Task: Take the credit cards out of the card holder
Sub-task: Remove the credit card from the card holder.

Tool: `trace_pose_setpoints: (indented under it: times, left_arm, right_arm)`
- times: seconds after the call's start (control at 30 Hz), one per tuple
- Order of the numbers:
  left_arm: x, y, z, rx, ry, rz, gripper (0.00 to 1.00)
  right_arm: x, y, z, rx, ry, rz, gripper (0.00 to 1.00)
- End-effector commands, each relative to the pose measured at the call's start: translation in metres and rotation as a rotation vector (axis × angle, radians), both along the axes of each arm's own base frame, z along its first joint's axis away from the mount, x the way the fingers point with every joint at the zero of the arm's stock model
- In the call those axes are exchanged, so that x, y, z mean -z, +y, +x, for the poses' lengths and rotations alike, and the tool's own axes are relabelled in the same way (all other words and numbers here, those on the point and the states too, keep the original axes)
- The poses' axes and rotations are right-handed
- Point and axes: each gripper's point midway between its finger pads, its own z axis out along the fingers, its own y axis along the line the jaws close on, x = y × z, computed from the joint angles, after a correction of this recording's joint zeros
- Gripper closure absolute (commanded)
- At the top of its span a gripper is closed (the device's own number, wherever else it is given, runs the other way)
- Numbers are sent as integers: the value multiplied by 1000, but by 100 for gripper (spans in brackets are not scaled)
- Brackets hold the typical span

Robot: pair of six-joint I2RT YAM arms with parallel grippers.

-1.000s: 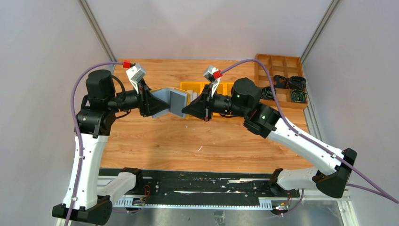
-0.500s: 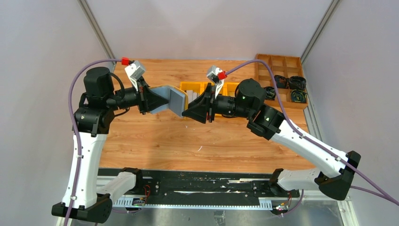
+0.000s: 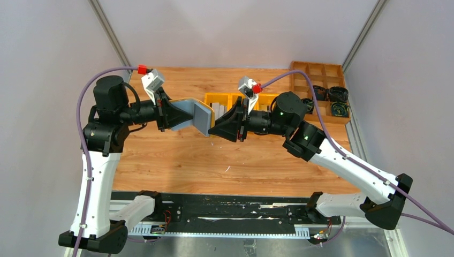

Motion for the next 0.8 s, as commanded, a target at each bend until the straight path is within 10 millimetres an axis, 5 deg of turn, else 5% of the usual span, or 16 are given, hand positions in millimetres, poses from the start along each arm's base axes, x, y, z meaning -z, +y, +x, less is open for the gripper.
trace_pose_setpoints:
  times: [0.0, 0.23, 0.5, 0.77]
  left_arm:
    - [-14, -2, -6, 27, -37, -15, 100]
    - [-19, -3, -10, 32, -41, -23, 100]
    - [-20, -2, -11, 28, -47, -22, 100]
    - [-19, -2, -11, 30, -46, -22, 100]
  right_arm:
    - [-11, -4, -18, -66, -39, 37, 71]
    - [-2, -1, 2, 34, -14, -4, 90]
    - [3, -3, 14, 109, -4, -19, 64]
    - [-5, -5, -4, 20, -32, 28, 79]
